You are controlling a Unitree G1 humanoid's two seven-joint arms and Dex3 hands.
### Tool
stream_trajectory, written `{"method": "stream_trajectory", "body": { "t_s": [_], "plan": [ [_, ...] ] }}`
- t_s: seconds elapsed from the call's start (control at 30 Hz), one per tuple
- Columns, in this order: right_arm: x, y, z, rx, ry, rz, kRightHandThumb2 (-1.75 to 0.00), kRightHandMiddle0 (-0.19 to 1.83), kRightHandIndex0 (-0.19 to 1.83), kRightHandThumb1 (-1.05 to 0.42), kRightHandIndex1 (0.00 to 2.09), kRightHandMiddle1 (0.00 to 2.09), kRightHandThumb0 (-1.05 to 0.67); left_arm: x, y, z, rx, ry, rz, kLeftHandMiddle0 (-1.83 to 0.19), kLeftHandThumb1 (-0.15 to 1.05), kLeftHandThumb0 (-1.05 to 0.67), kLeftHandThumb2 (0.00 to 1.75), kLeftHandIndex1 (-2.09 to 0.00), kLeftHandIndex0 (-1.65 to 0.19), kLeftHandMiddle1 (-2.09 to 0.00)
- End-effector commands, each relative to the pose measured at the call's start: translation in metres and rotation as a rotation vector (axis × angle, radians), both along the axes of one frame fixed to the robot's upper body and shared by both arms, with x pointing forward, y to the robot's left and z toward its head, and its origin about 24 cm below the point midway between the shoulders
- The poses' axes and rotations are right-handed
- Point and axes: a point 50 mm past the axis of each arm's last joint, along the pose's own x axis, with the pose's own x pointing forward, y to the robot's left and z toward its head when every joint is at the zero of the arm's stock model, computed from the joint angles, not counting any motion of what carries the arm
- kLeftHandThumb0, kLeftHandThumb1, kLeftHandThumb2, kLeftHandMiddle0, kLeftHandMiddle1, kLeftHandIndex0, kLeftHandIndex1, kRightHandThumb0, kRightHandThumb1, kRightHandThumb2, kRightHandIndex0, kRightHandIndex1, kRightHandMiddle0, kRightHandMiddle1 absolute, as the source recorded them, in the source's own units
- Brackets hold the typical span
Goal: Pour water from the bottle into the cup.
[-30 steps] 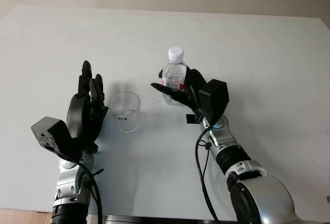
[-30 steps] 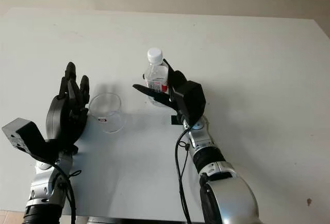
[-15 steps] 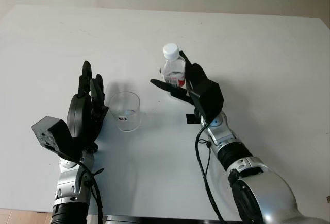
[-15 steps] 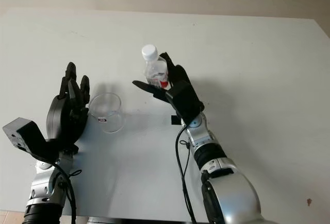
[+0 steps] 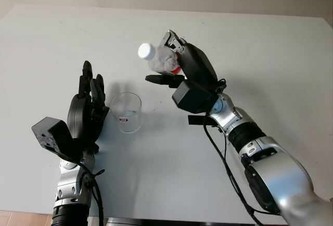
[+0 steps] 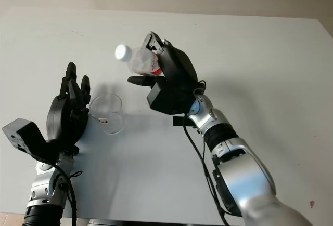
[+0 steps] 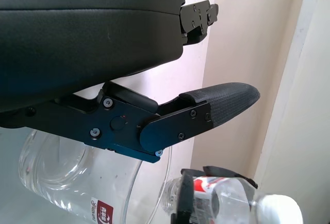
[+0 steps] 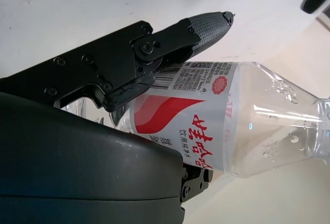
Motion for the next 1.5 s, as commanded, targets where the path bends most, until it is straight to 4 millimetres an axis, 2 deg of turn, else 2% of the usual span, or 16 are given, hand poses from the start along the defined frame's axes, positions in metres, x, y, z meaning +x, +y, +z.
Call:
{"method": "stream_trajectory", "body": {
  "t_s": [0.0, 0.13, 0.27, 0.57, 0.97, 1.47],
  "plan": [
    [0.004, 0.001, 0.015, -0.061, -0.075, -0.014, -0.21, 0.55, 1.01, -1.03, 2.09, 2.09, -0.12, -0.001, 0.0, 0.0, 0.004, -0.008, 0.004, 0.12, 1.05, -0.78, 0.75, -0.05, 0.17, -0.05],
    [0.005, 0.001, 0.015, -0.18, -0.148, -0.035, -0.19, 0.6, 0.89, -1.03, 2.09, 2.09, -0.11, -0.001, 0.0, 0.0, 0.005, -0.007, 0.008, 0.12, 1.05, -0.78, 0.75, -0.05, 0.17, -0.05],
    [0.005, 0.0, 0.017, -0.264, -0.214, -0.03, -0.2, 0.61, 0.86, -1.03, 2.09, 2.09, -0.1, -0.001, 0.001, -0.001, 0.005, -0.007, 0.012, 0.11, 1.05, -0.78, 0.75, -0.05, 0.17, -0.06],
    [0.005, -0.001, 0.027, -0.357, -0.341, -0.021, -0.24, 0.59, 0.77, -1.0, 2.09, 2.09, -0.1, -0.001, -0.001, -0.001, 0.005, -0.006, 0.009, 0.12, 1.05, -0.78, 0.75, -0.05, 0.17, -0.05],
    [0.005, 0.002, 0.04, -0.395, -0.456, -0.003, -0.3, 0.61, 0.87, -0.98, 2.09, 2.09, -0.15, 0.0, -0.001, -0.001, 0.005, -0.006, 0.007, 0.12, 1.05, -0.78, 0.76, -0.05, 0.18, -0.05],
    [0.002, 0.01, 0.053, -0.469, -0.595, 0.045, -0.21, 0.63, 0.96, -0.99, 2.09, 2.09, -0.18, 0.0, -0.003, -0.001, -0.002, -0.01, 0.012, 0.12, 1.05, -0.78, 0.76, -0.05, 0.17, -0.05]
  ]
}}
